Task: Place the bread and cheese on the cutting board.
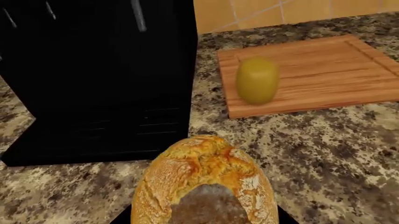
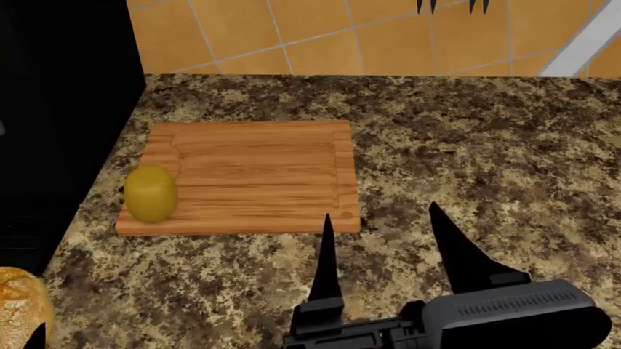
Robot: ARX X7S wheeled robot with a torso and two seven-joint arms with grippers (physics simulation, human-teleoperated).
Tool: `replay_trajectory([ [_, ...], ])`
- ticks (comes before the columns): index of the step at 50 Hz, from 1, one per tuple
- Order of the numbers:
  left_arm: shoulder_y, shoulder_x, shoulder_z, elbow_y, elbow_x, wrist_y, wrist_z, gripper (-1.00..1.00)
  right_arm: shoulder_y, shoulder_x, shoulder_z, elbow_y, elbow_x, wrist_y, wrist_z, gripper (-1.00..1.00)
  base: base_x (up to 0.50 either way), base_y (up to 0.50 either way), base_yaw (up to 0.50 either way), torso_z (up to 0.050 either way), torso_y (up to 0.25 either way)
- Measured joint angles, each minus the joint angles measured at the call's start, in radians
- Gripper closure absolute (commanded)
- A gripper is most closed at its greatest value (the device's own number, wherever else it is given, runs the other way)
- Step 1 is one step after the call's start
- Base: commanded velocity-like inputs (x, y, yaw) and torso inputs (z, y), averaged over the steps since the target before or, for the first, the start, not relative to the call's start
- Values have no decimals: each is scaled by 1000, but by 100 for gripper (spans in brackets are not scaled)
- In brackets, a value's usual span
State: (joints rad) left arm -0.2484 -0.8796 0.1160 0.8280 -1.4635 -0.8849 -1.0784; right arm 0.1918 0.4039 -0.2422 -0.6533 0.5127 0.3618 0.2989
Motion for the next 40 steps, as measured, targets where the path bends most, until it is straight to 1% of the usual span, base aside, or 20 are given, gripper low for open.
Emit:
replay_trajectory([
  [10,-140,59,61,-14,-30,-33,-20,100,-5,5,9,-3,7,-7,3,-100,0,0,0,0,0],
  [23,-323,190,167,-93,-31,-79,2,100,-24,23,47,-21,26,-17,18,-100,0,0,0,0,0],
  [40,-538,366,260,-232,-41,-103,21,100,-43,40,78,-39,44,-29,31,-100,0,0,0,0,0],
])
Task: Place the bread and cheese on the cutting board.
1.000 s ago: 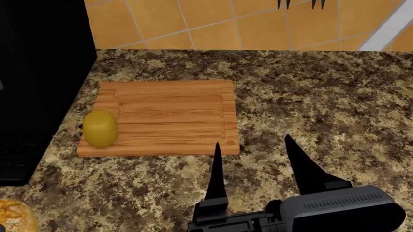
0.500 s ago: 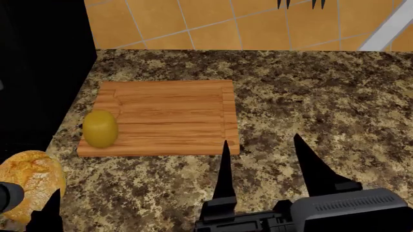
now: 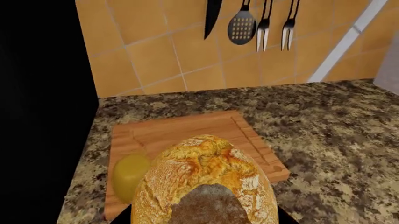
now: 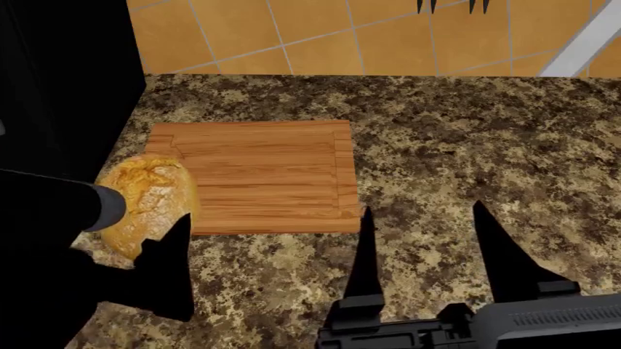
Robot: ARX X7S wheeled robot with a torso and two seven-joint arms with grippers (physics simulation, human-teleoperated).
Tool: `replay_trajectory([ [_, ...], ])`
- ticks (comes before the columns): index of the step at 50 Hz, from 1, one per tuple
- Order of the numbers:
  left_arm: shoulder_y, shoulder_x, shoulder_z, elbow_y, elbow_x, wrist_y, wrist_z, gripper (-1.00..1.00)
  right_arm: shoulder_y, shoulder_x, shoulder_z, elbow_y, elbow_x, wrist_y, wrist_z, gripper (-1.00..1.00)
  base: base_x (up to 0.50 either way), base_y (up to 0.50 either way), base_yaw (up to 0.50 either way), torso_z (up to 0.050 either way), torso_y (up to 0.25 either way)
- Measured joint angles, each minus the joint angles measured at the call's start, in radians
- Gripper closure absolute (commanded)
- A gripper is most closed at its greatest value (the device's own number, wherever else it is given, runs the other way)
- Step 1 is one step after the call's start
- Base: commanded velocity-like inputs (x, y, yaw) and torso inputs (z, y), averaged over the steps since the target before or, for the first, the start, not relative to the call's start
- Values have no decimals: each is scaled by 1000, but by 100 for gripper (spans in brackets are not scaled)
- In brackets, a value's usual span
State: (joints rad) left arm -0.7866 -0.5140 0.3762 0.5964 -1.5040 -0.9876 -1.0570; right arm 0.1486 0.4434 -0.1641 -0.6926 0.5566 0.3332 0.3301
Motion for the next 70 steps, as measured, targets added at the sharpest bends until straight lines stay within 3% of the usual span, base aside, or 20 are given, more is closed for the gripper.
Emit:
replay_trajectory([
  [28,-323,267,156,-477,204,33,194,100,-7,6,9,10,18,-21,-6,-100,0,0,0,0,0],
  [49,-467,452,308,-1051,411,242,451,100,-20,18,31,-11,39,-37,-1,-100,0,0,0,0,0],
  [55,-518,479,458,-1223,340,355,497,100,-26,22,40,-18,47,-43,0,-100,0,0,0,0,0],
  [70,-609,506,970,-1507,-53,622,562,100,-36,29,53,-25,61,-57,1,-100,0,0,0,0,0],
])
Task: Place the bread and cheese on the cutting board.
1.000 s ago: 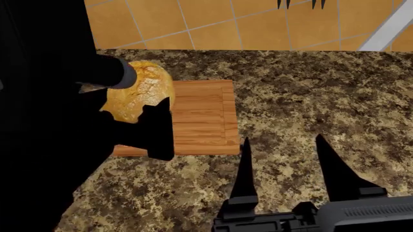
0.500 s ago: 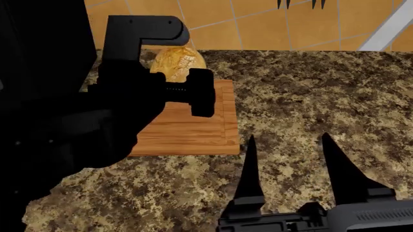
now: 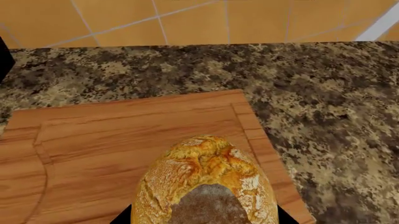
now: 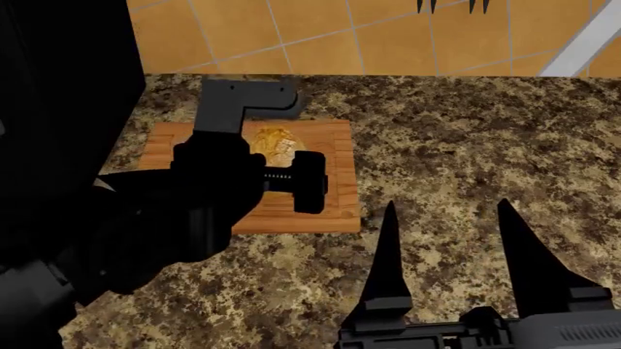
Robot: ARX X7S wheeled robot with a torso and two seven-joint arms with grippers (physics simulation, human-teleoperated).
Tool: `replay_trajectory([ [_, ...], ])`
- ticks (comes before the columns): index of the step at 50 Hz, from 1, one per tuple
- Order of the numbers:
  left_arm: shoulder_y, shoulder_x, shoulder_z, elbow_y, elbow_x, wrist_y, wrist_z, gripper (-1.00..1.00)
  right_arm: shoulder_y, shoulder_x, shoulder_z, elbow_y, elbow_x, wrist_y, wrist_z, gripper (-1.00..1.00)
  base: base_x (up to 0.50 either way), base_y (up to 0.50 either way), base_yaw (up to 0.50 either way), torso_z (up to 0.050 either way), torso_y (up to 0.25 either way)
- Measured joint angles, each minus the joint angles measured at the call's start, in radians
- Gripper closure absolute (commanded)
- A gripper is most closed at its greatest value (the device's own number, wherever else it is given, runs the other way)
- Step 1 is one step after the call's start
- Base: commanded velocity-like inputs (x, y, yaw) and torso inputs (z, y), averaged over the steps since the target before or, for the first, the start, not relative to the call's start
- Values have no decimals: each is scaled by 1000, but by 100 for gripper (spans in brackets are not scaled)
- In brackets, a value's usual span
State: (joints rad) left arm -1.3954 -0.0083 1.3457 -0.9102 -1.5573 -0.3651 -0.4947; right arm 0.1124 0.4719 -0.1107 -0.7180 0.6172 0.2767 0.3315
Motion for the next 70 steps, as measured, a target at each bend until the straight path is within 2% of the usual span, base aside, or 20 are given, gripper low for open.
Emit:
replay_trajectory([
  [7,-11,3,122,-56,-100,53,11,100,-2,2,1,-2,2,-3,1,-100,0,0,0,0,0],
  [16,-14,5,197,-84,-169,78,8,100,-4,6,4,-10,6,-5,4,-100,0,0,0,0,0],
  [45,-7,8,239,-80,-172,60,-19,100,-5,16,3,-21,12,-9,14,-100,0,0,0,0,0],
  [46,-7,8,239,-79,-172,61,-20,-100,-5,16,3,-21,12,-9,14,-100,0,0,0,0,0],
  [70,-20,8,242,-69,-201,120,-82,-100,-3,20,-4,-22,13,-12,17,-100,0,0,0,0,0],
])
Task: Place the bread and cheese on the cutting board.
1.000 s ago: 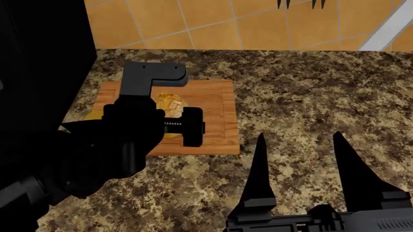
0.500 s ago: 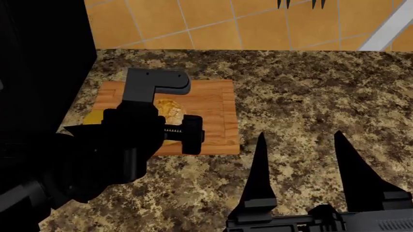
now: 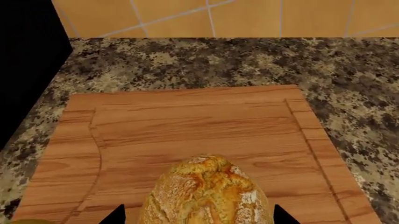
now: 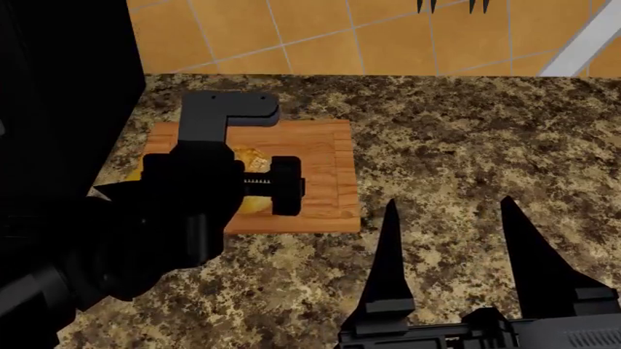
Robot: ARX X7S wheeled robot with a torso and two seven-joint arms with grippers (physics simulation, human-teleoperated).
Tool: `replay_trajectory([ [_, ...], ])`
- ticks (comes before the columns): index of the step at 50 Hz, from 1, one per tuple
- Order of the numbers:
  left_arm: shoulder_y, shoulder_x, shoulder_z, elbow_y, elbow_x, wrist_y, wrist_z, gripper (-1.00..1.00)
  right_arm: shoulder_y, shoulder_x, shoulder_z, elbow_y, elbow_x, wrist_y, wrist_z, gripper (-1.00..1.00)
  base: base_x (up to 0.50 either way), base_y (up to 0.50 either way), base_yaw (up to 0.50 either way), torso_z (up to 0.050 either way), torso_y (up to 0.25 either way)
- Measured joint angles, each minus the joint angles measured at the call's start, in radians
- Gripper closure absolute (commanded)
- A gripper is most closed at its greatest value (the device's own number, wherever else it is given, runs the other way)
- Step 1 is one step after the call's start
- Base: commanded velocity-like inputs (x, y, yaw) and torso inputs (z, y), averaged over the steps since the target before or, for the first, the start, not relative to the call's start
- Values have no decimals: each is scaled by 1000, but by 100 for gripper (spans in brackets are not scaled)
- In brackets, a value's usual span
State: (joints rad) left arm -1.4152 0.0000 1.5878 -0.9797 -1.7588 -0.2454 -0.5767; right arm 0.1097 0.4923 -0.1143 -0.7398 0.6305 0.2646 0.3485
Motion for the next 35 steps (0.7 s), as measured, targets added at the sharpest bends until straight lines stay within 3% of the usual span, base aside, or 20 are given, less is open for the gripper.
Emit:
replay_trajectory([
  [23,-50,-12,-11,54,44,46,-90,-100,0,7,-3,-10,4,-2,7,-100,0,0,0,0,0],
  [35,-100,-104,-35,281,72,94,-216,-100,-2,10,-2,-12,6,-6,9,-100,0,0,0,0,0],
])
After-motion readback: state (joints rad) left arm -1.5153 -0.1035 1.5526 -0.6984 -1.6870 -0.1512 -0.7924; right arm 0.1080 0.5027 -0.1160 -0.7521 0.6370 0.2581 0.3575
